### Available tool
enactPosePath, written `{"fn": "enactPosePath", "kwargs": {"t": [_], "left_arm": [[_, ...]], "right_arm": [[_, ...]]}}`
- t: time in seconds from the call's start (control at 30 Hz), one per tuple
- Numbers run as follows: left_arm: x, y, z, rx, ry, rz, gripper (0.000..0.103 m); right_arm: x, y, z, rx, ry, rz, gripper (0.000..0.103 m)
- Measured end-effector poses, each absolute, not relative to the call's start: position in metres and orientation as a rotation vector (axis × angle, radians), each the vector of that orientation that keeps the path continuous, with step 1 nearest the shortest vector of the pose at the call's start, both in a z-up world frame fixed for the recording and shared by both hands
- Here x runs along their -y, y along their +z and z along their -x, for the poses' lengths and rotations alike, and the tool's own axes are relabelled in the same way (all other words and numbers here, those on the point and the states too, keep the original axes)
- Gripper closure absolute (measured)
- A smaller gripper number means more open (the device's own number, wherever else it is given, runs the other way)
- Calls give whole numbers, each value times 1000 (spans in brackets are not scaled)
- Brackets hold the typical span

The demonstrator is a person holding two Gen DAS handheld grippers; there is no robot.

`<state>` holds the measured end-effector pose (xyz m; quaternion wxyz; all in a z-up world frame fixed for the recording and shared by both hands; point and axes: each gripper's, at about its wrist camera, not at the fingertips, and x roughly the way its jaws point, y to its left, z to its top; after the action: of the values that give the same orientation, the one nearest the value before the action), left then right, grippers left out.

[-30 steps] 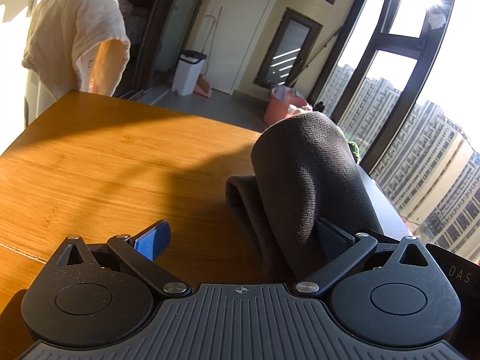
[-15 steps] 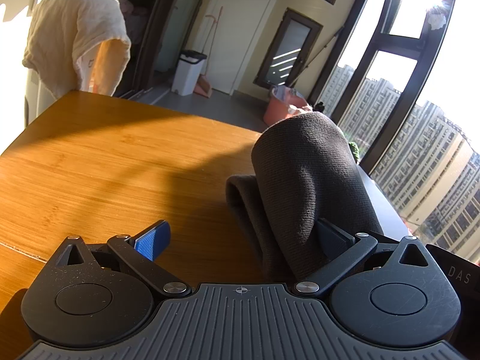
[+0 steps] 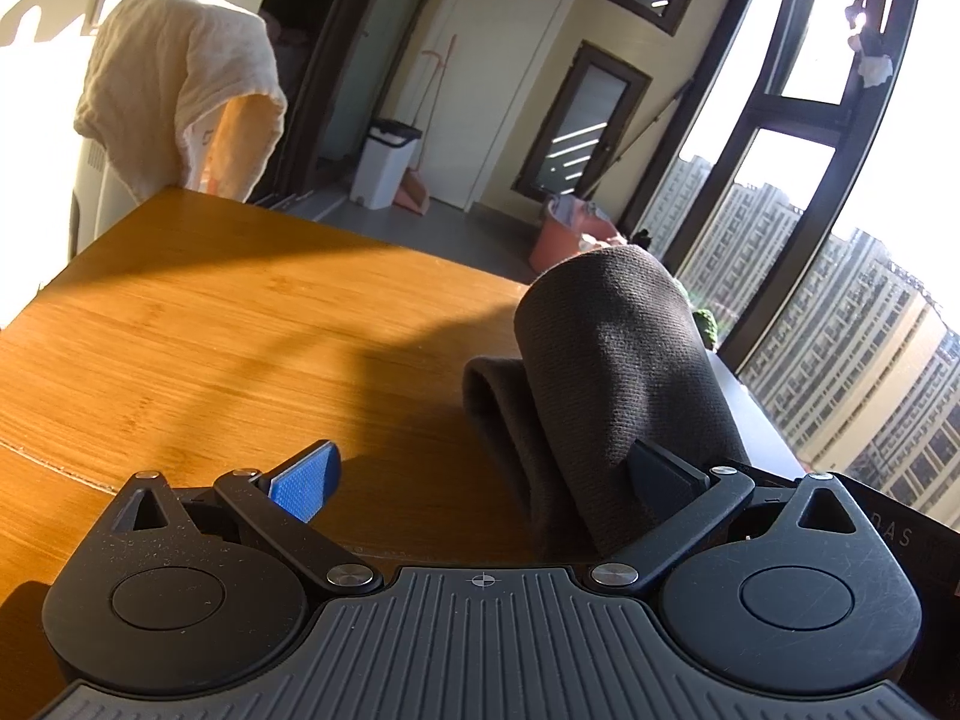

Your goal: Fold clothes

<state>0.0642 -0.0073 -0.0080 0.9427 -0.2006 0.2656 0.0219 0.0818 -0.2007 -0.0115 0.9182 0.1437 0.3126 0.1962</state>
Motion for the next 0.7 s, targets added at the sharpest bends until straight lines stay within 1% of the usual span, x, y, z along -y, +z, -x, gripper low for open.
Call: {"fn": "enactPosePath", "kwargs": {"t": [0.13, 0.33, 0.7], "left_arm": [[12, -6, -72, -549, 68, 360, 0], [9, -5, -84, -551, 78, 336, 0], [23, -1, -82, -533, 118, 251, 0]], "right_arm": [[193, -8, -87, -623, 386, -243, 0], [196, -9, -91, -631, 401, -263, 0], [203, -11, -105, -652, 445, -285, 0]]}}
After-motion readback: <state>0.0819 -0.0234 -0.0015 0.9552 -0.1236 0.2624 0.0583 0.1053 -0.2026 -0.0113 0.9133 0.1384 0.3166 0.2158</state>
